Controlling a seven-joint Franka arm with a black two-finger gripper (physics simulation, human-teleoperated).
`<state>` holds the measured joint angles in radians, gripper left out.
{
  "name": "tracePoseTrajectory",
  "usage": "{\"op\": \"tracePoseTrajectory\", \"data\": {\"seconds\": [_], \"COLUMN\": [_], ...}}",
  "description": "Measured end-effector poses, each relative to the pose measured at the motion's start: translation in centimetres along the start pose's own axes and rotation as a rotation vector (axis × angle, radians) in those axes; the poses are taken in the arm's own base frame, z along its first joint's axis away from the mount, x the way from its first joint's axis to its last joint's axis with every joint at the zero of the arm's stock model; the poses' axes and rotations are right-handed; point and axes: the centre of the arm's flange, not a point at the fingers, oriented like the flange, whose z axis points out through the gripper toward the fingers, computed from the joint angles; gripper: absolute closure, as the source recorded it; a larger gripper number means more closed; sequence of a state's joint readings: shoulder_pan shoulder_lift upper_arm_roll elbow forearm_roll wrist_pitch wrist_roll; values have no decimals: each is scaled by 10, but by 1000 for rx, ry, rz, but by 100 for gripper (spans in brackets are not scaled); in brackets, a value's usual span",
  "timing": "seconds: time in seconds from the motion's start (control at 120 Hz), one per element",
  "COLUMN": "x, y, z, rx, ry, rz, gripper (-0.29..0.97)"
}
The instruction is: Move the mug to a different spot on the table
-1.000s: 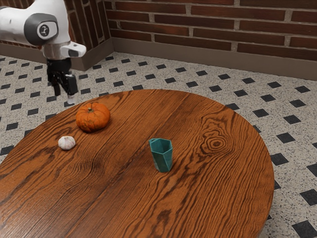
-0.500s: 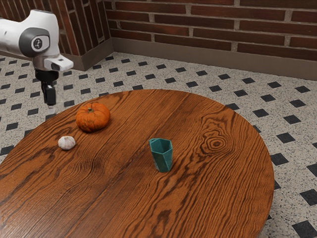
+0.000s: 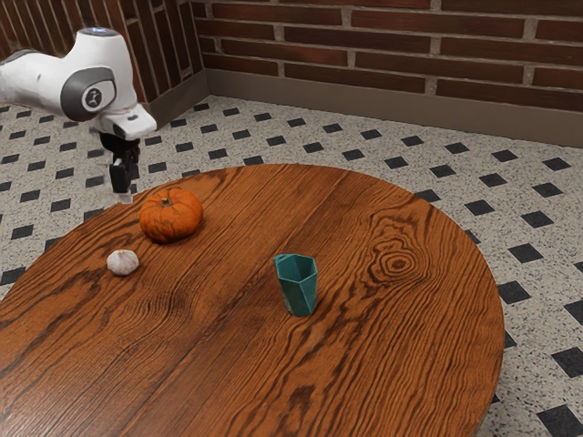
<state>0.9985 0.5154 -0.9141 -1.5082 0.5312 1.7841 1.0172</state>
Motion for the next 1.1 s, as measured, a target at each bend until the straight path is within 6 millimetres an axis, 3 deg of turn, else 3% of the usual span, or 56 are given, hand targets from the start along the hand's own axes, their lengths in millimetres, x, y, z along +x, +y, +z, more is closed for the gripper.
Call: {"op": "tracePoseTrajectory", "data": {"seconds": [0.258,0.55,0.683,0.833,0.95,1.1], "x": [57,123,140,166,186,196], "y": [3,18,24,38,47,49], "z": [27,44,61,61,73,91], "rx": [2,12,-11,-14,-37,-55], "ry": [97,176,208,230,248,277], "rz": [165,332,379,442,486,529], "gripper": [0,0,0,0,0,0]}}
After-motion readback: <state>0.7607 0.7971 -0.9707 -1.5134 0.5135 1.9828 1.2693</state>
